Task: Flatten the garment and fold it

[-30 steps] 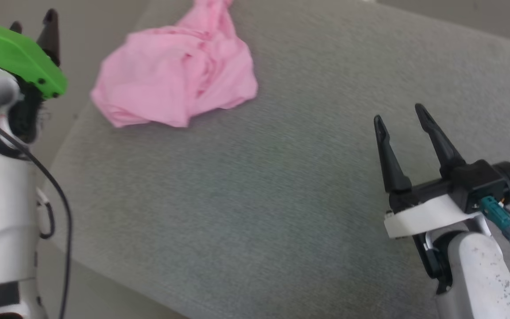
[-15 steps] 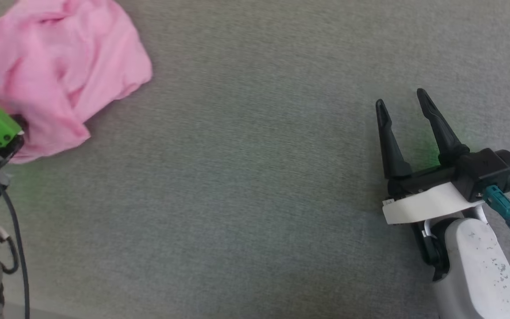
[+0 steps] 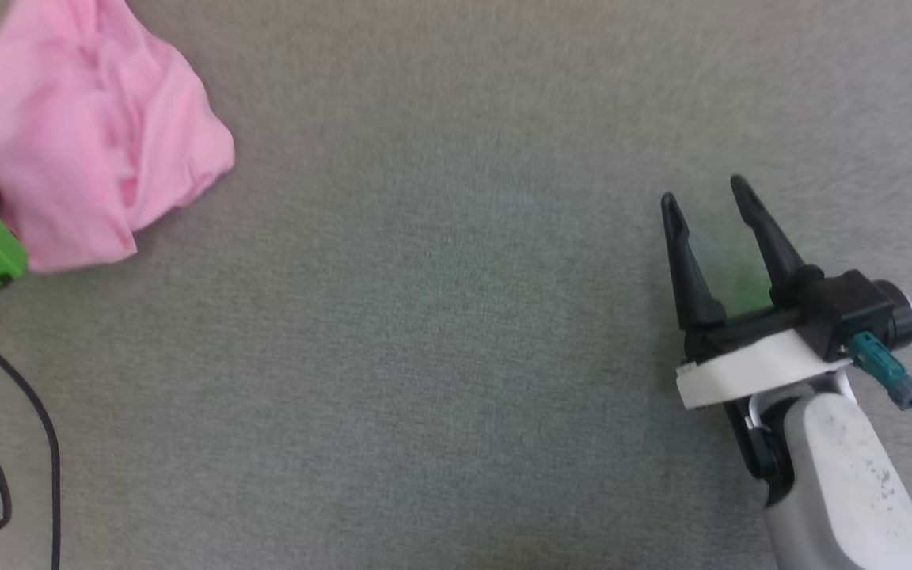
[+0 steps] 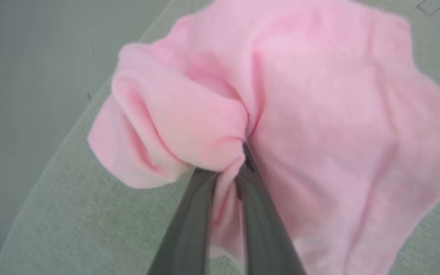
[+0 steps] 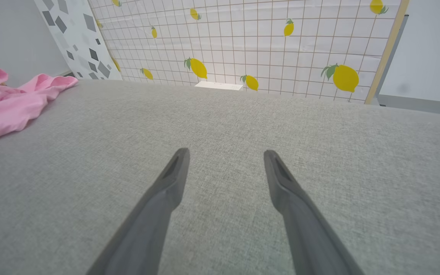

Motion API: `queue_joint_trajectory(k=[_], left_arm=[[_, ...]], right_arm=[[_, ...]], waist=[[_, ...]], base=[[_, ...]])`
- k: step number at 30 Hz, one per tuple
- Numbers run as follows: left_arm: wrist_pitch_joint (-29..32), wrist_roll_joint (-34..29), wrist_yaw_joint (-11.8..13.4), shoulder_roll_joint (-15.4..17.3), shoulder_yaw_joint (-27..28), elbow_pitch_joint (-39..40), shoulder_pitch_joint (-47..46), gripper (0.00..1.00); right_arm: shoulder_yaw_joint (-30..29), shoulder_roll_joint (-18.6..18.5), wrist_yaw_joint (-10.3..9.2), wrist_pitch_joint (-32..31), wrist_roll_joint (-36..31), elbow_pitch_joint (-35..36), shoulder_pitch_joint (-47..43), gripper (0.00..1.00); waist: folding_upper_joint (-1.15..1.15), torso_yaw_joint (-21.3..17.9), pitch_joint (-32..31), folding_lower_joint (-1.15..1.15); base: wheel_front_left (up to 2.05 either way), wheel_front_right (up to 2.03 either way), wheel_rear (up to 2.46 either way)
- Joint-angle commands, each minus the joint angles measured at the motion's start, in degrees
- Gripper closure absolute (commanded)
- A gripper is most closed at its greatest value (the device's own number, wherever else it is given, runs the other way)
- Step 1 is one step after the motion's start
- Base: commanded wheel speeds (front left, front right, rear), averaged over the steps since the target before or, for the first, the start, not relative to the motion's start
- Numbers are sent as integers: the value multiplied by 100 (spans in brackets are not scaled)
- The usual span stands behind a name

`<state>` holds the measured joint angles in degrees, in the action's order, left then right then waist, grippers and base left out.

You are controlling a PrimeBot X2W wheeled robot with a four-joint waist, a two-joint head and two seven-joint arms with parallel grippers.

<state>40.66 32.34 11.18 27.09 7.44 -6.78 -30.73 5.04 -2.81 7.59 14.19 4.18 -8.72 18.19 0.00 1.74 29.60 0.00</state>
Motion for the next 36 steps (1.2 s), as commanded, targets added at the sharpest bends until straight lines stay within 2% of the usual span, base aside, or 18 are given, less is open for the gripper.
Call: queue_joint_trajectory(k=[1, 5, 8, 11, 14, 18, 21, 25, 30, 36], left_arm=[[-404, -213, -140, 109, -52, 18, -83, 100], [-1476, -614, -514, 84, -384, -37, -345, 100], [-2129, -871, -732, -75, -740, -30, -661, 100], [-2739, -1062, -906, -383, -1131, -12, -1004, 100], [-3308, -1194, -1032, -867, -1584, -34, -1277, 100], [-3707, -1235, -1207, -1480, -2149, -198, -1411, 100], [-3872, -1237, -1342, -1865, -2529, -431, -1438, 100], [-3911, -1203, -1419, -2173, -2935, -787, -1405, 100], [-3814, -1172, -1464, -2317, -3385, -1266, -1281, 100], [-2982, -950, -1606, -2388, -4079, -2183, -877, 100]], right_arm=[[-24, -7, -10, 50, 55, -38, -109, 0], [-135, -7, -10, 62, 98, -108, -348, 0], [-221, -7, -10, 65, 113, -147, -583, 0], [-295, -7, -10, 51, 124, -180, -808, 0], [-325, -7, -10, -5, 140, -166, -1007, 0], [-337, -7, -10, -81, 149, -83, -1148, 0], [-318, -7, -10, -146, 154, -5, -1209, 0], [-303, -7, -10, -209, 179, 87, -1263, 0], [-273, -7, -10, -249, 211, 126, -1314, 0], [-236, -7, -10, -271, 243, 143, -1357, 0]], waist=[[0, -27, -749, 0], [0, -133, -1320, 0], [0, -220, -1665, 0], [0, -317, -1929, 0], [0, -490, -2177, 0], [0, -771, -2406, 0], [0, -1016, -2508, 0], [0, -1302, -2504, 0], [0, -1601, -2427, 0], [0, -1832, -2332, 0]], base=[[0, 0, 0], [0, 0, 0], [0, 0, 0], [0, 0, 0], [0, 0, 0], [0, 0, 0], [0, 0, 0], [0, 0, 0], [0, 0, 0], [0, 0, 0]])
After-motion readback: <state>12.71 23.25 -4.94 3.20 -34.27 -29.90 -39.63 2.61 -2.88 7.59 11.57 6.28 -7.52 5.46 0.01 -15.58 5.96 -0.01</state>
